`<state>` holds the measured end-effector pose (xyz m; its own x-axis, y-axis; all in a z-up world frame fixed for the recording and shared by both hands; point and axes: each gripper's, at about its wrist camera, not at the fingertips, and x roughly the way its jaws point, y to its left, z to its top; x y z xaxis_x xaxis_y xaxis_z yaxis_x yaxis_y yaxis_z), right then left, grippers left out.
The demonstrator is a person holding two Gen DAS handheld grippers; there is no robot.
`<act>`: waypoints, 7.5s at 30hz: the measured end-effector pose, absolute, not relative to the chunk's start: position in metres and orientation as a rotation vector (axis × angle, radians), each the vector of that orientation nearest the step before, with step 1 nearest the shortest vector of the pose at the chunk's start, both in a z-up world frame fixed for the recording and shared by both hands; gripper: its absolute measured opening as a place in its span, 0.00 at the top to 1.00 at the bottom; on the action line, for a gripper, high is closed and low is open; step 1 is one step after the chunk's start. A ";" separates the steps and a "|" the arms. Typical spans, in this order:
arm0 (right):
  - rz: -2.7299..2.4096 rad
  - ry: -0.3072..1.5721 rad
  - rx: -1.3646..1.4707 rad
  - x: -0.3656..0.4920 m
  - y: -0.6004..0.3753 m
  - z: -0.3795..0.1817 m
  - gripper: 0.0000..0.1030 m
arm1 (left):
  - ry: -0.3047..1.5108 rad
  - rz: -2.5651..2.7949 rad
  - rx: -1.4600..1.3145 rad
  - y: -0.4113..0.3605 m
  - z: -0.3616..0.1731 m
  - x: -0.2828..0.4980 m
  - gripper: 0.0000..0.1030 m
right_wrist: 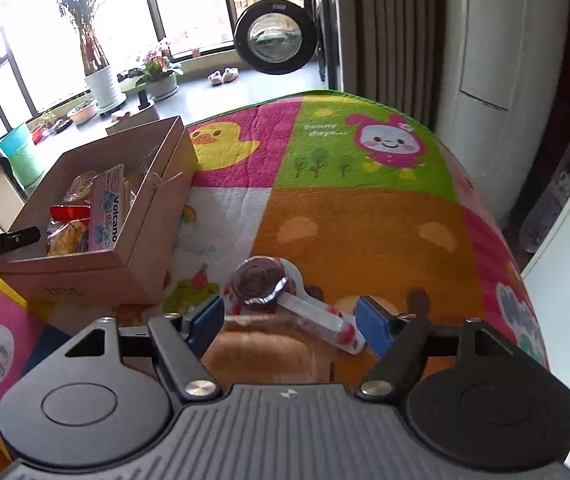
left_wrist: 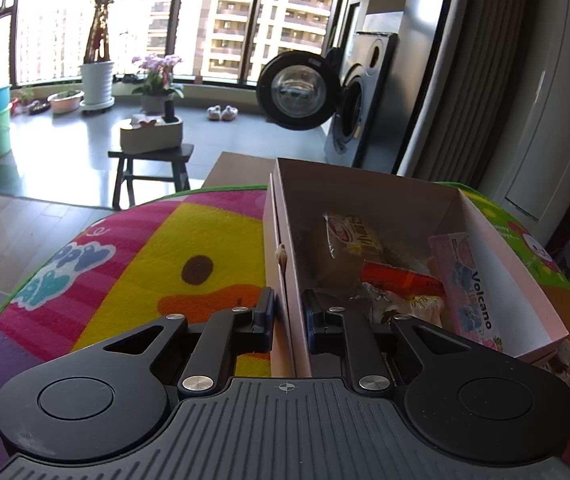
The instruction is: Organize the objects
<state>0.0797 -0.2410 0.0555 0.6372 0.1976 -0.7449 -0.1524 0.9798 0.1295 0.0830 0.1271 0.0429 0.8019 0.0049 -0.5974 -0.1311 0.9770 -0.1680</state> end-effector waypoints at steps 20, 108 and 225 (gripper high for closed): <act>0.305 0.897 -0.228 -0.015 -0.185 0.042 0.12 | 0.641 0.070 -0.213 0.131 0.042 0.080 0.84; 0.214 0.788 -0.101 -0.020 -0.218 0.087 0.80 | 0.602 0.113 -0.131 0.117 0.054 0.073 0.89; 0.234 0.737 -0.075 0.058 -0.210 0.086 0.61 | 0.607 0.086 -0.138 0.117 0.054 0.071 0.87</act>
